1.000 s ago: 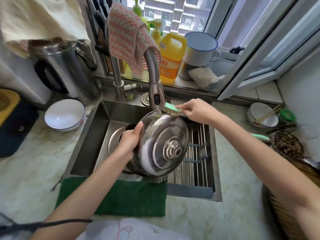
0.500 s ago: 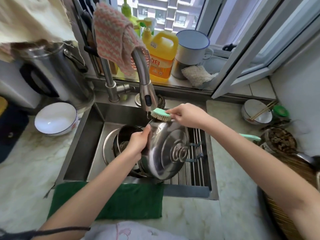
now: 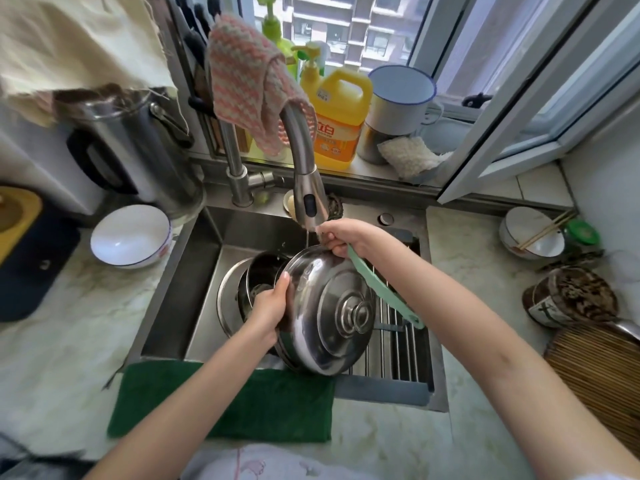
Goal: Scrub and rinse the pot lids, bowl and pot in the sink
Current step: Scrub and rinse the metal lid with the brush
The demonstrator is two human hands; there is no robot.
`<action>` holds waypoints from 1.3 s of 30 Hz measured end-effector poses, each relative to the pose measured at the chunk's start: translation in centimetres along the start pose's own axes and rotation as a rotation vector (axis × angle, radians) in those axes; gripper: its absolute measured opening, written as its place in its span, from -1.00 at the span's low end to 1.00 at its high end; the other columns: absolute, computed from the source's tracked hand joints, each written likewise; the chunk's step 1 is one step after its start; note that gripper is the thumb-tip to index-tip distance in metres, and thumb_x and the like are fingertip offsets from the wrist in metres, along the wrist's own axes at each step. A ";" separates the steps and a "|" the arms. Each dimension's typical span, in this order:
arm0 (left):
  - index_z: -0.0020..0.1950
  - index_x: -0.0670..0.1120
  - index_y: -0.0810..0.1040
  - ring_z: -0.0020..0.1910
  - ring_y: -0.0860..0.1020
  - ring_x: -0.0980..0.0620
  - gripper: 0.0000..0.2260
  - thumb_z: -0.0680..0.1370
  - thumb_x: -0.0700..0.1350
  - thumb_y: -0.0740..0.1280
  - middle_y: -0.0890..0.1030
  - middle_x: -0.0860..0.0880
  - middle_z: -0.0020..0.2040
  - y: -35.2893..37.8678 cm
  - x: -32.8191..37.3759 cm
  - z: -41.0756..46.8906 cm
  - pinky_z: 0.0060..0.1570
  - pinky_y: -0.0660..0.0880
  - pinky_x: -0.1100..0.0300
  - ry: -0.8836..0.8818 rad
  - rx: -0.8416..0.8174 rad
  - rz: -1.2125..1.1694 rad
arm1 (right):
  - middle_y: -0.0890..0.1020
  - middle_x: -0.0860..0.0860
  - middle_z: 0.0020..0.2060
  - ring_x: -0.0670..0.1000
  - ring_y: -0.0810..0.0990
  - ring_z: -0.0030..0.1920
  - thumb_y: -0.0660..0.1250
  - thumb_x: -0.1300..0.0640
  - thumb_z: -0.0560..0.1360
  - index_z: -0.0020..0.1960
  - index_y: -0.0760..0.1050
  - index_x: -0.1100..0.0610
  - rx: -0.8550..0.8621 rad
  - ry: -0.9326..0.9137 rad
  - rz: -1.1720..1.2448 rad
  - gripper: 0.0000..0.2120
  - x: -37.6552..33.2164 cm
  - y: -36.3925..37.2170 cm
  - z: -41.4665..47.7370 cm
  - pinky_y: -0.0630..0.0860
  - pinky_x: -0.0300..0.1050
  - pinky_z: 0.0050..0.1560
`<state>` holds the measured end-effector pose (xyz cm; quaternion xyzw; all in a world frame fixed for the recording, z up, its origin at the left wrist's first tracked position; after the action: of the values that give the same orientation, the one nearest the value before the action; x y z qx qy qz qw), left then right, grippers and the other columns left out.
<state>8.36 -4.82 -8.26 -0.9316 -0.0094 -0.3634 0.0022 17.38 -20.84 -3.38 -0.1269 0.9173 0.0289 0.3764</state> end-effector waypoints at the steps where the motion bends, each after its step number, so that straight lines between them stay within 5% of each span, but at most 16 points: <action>1: -0.10 -0.12 0.60 -0.05 0.63 -0.11 -0.62 0.57 0.18 0.23 0.67 -0.14 -0.08 -0.1 -0.1 0.1 0.09 0.54 0.03 -0.004 0.001 -0.001 | 0.33 -0.10 -0.58 -0.17 0.16 -0.61 0.18 0.17 0.60 -0.30 0.31 0.11 -0.011 -0.014 0.030 -0.71 0.1 -0.1 0.2 0.07 -0.36 -0.62; 5: -0.06 -0.15 0.62 -0.07 0.64 -0.10 -0.59 0.56 0.18 0.23 0.68 -0.13 -0.10 -0.1 -0.2 0.2 0.09 0.55 0.02 0.002 0.002 0.012 | 0.41 -0.06 -0.42 -0.17 0.23 -0.50 0.25 0.19 0.58 -0.17 0.43 0.11 -0.019 -0.122 0.010 -0.85 -0.1 -0.4 -0.3 0.14 -0.37 -0.58; 12: -0.11 -0.16 0.61 -0.12 0.64 -0.07 -0.62 0.58 0.13 0.23 0.68 -0.13 -0.13 0.9 0.2 0.0 -0.07 0.55 0.13 0.045 0.002 0.002 | 0.39 -0.02 -0.38 -0.18 0.31 -0.55 0.15 0.21 0.62 -0.15 0.40 0.12 0.039 -0.195 0.018 -0.82 -0.5 -0.2 -0.8 0.15 -0.39 -0.60; 16: -0.09 -0.17 0.61 -0.11 0.63 -0.07 -0.62 0.58 0.13 0.22 0.68 -0.13 -0.12 0.5 0.0 0.2 -0.11 0.54 0.15 0.036 0.000 -0.010 | 0.38 -0.02 -0.43 -0.13 0.31 -0.55 0.22 0.14 0.60 -0.18 0.43 0.08 0.205 -0.212 -0.305 -0.82 -1.2 -0.3 -1.6 0.22 -0.32 -0.58; 18: -0.04 -0.18 0.61 -0.08 0.63 -0.08 -0.61 0.58 0.14 0.22 0.67 -0.14 -0.10 0.1 -0.1 0.5 -0.10 0.54 0.16 0.023 0.014 -0.025 | 0.47 -0.03 -0.40 -0.08 0.41 -0.44 0.26 0.01 0.58 -0.10 0.50 0.07 0.310 -0.264 -0.473 -0.84 -1.6 -1.4 -2.5 0.34 -0.27 -0.49; 20: 0.00 -0.18 0.60 -0.05 0.62 -0.10 -0.59 0.57 0.17 0.23 0.67 -0.15 -0.07 -0.3 0.0 0.8 0.01 0.55 0.09 0.009 0.032 -0.038 | 0.64 0.03 -0.13 -0.01 0.59 -0.14 0.22 -0.17 0.55 0.07 0.57 0.11 0.377 -0.303 -0.670 -0.62 -1.4 -3.1 -3.1 0.54 -0.11 -0.16; 23: -0.01 -0.19 0.59 -0.05 0.62 -0.11 -0.56 0.56 0.20 0.23 0.67 -0.15 -0.07 -0.4 0.2 1.0 0.10 0.54 0.02 0.000 0.048 -0.043 | 0.57 0.05 0.23 0.09 0.53 0.22 0.11 -0.16 0.60 0.32 0.47 0.04 0.498 -0.298 -0.988 -0.58 -1.1 -4.7 -3.7 0.48 0.07 0.16; 26: -0.08 -0.17 0.60 -0.08 0.62 -0.08 -0.61 0.57 0.15 0.23 0.67 -0.14 -0.10 0.3 0.5 0.8 0.04 0.54 0.08 0.027 0.020 -0.022 | 0.65 0.01 0.12 -0.01 0.59 -0.01 0.17 -0.05 0.60 0.27 0.54 -0.03 0.422 -0.365 -1.085 -0.69 -1.5 -3.0 -4.0 0.51 -0.07 -0.09; 29: -0.14 -0.13 0.59 -0.17 0.59 -0.01 -0.69 0.61 0.04 0.21 0.66 -0.13 -0.09 0.8 0.7 0.9 -0.15 0.49 0.17 0.087 0.016 -0.006 | 0.69 -0.08 -0.12 -0.20 0.41 -0.47 0.25 -0.05 0.57 0.19 0.59 -0.08 0.135 -0.426 -1.041 -0.76 -1.8 0.5 -5.3 0.24 -0.32 -0.48; 31: -0.14 -0.11 0.58 -0.19 0.57 0.03 -0.70 0.62 0.04 0.20 0.65 -0.10 -0.11 0.9 1.0 0.7 -0.21 0.46 0.22 0.106 0.030 -0.020 | 0.66 -0.14 -0.16 -0.22 0.45 -0.47 0.23 -0.07 0.58 0.18 0.59 -0.08 0.167 -0.427 -1.097 -0.75 -1.8 0.0 -5.5 0.27 -0.34 -0.47; 33: -0.06 -0.16 0.61 -0.12 0.59 -0.03 -0.63 0.60 0.11 0.20 0.66 -0.12 -0.09 0.8 1.1 0.9 -0.11 0.50 0.17 0.095 0.028 -0.032 | 0.68 -0.03 -0.05 -0.10 0.60 -0.18 0.20 -0.11 0.58 0.19 0.59 -0.05 0.419 -0.373 -1.194 -0.70 -2.3 -3.0 -5.1 0.47 -0.16 -0.24; 35: 0.02 -0.20 0.61 -0.04 0.61 -0.09 -0.58 0.59 0.14 0.20 0.66 -0.14 -0.04 0.6 1.4 0.9 0.05 0.51 0.09 0.082 0.030 -0.063 | 0.66 -0.02 0.10 -0.03 0.61 -0.03 0.20 -0.11 0.58 0.23 0.57 -0.04 0.480 -0.352 -1.229 -0.68 -1.8 -4.1 -5.2 0.49 -0.13 -0.13; 37: 0.00 -0.20 0.59 -0.02 0.60 -0.11 -0.55 0.60 0.17 0.16 0.65 -0.15 -0.03 0.4 1.5 1.3 0.09 0.50 0.06 0.079 0.035 -0.024 | 0.67 -0.16 -0.09 -0.25 0.52 -0.35 0.23 -0.09 0.57 0.25 0.55 -0.08 0.324 -0.443 -1.161 -0.71 -1.5 -1.8 -6.3 0.32 -0.35 -0.39; 39: -0.02 -0.17 0.56 -0.04 0.58 -0.09 -0.56 0.62 0.16 0.11 0.64 -0.14 -0.03 0.6 1.3 1.6 0.01 0.50 0.08 0.094 0.031 0.007 | 0.55 -0.29 -0.21 -0.29 0.41 -0.48 0.24 -0.08 0.57 0.26 0.52 -0.12 0.225 -0.514 -1.194 -0.72 -1.1 0.6 -7.5 0.22 -0.36 -0.48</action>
<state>10.41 -5.37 -8.51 -0.9133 -0.0118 -0.4067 0.0183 12.90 -21.18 2.72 -0.5629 0.5676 -0.2515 0.5456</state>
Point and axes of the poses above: each hand's wrist, its own z-axis towards the middle knuckle, its own y-axis out of the palm, x = y × z, the point moved 6 cm from there along z, towards the middle knuckle
